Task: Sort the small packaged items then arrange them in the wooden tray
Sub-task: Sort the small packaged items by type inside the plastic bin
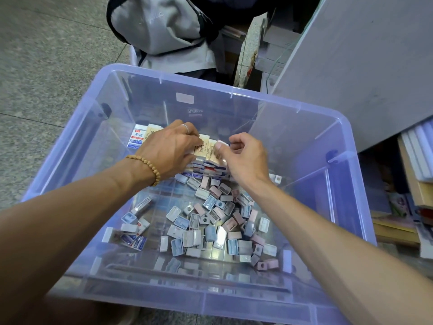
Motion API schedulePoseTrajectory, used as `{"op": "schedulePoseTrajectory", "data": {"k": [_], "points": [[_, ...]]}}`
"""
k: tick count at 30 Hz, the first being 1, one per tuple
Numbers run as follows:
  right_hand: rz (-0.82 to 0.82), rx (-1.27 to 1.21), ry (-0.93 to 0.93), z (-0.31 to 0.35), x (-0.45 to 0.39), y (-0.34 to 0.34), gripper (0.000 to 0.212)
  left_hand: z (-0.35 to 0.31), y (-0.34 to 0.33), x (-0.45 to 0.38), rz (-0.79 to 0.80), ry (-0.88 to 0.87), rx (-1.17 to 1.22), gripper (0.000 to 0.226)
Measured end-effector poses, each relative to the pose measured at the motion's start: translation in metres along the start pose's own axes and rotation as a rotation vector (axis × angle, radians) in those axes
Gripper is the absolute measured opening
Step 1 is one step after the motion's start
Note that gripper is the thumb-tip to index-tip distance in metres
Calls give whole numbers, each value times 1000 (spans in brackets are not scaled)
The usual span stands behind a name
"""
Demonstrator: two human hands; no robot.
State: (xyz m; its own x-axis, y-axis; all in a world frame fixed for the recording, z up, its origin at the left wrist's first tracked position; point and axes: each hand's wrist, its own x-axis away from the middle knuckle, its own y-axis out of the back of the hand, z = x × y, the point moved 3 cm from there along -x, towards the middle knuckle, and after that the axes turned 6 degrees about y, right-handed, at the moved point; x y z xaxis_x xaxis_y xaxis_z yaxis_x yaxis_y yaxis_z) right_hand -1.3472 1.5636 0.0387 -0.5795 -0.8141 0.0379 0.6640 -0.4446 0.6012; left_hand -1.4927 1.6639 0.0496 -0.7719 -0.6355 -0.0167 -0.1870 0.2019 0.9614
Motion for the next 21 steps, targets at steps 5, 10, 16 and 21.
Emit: {"op": "schedulePoseTrajectory", "data": {"k": [5, 10, 16, 21], "points": [[191, 266, 174, -2, 9, 0, 38, 3, 3, 3, -32, 2, -10, 30], [176, 374, 359, 9, 3, -8, 33, 11, 8, 9, -66, 26, -49, 27], [223, 412, 378, 10, -3, -6, 34, 13, 9, 7, -36, 59, -48, 30], [269, 469, 370, 15, -1, 10, 31, 5, 17, 14, 13, 59, -82, 21]]}}
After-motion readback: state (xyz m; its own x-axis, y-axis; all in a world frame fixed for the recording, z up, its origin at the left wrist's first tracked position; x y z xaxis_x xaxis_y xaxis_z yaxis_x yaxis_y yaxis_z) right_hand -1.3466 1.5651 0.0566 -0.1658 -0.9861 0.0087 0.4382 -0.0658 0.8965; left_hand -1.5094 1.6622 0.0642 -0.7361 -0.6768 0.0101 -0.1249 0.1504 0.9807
